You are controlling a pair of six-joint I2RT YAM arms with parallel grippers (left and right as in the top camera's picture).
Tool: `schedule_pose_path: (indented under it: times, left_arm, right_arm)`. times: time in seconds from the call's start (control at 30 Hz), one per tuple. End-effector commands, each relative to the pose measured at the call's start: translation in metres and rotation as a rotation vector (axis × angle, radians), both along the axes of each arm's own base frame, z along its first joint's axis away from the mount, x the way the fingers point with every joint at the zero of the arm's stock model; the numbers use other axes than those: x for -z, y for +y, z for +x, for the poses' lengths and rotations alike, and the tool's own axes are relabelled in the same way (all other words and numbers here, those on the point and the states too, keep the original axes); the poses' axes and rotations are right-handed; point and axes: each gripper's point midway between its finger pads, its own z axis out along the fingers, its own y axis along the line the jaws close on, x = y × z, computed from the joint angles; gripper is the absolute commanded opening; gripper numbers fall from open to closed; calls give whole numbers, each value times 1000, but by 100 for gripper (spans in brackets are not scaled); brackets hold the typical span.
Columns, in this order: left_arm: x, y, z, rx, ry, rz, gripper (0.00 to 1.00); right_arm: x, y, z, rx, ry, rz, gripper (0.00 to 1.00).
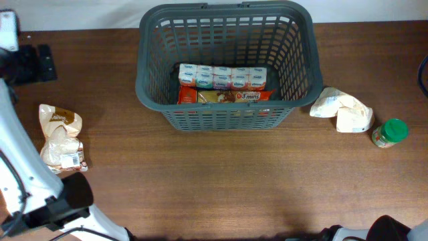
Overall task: Pack container
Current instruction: 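Carry the noodle package into the basket and release it, then grasp the white-and-brown snack bag with the left gripper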
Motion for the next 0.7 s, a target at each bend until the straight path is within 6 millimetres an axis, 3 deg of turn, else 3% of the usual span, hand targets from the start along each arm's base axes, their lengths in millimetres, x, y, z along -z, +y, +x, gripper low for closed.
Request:
schedule_pose_path:
  times: [0.0, 0.13, 0.23, 0.27, 0.3, 0.43, 0.67]
  left_arm:
    - [56, 16, 4, -32, 107, -175, 99]
    - [132, 36, -2, -91, 295, -251, 99]
    - [186, 35, -8, -102, 414, -316, 99]
    - [214, 36, -12, -107, 476, -333, 99]
    - [227, 37, -13, -110, 504, -325, 99]
    - [262, 52, -21, -142, 598, -248, 99]
    - [283, 61, -12, -155, 590, -244, 99]
  right_arm:
    - [-1, -4, -2, 21, 0, -7, 99]
    - [-1, -4, -2, 21, 0, -7, 99]
    - [-1, -4, -2, 21, 0, -7, 99]
    - [-1, -4, -2, 21, 0, -7, 99]
    - [-1, -4, -2, 21, 0, -7, 99]
    - [-1, -4, -2, 21, 0, -7, 99]
    - [-1, -4, -2, 21, 0, -7, 99]
